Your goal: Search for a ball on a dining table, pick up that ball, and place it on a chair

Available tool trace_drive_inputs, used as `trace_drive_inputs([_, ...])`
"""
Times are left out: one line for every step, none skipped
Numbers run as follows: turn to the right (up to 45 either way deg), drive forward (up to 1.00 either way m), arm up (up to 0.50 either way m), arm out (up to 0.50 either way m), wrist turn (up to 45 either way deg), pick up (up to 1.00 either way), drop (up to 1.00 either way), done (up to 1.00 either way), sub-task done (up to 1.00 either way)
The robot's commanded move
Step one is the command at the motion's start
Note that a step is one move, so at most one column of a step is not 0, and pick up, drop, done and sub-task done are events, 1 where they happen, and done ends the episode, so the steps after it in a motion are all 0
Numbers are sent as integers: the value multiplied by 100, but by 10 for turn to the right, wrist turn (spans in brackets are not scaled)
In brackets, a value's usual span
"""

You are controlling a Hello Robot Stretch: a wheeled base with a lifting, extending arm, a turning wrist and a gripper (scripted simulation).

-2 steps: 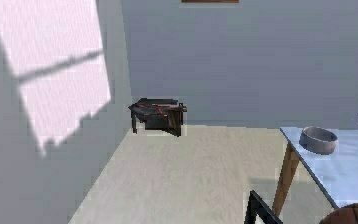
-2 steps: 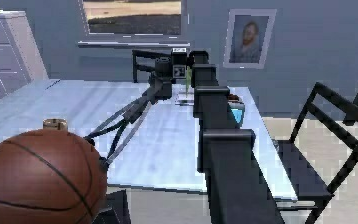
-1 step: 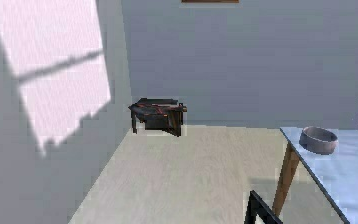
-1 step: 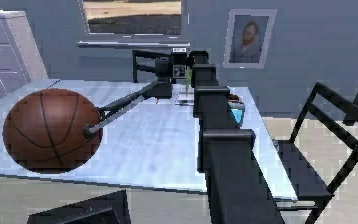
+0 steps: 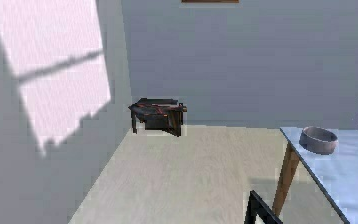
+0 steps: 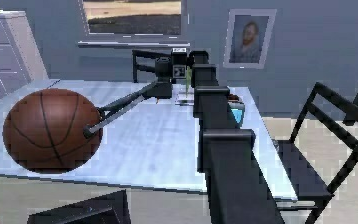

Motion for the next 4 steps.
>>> trace_drive_inputs([0,0,-50,0,0,0,0,0,0])
trace_drive_inputs([0,0,0,0,0,0,100,0,0])
trace_drive_inputs([0,0,0,-10,0,0,0,0,0])
trace_drive_inputs([0,0,0,0,0,0,0,100,0])
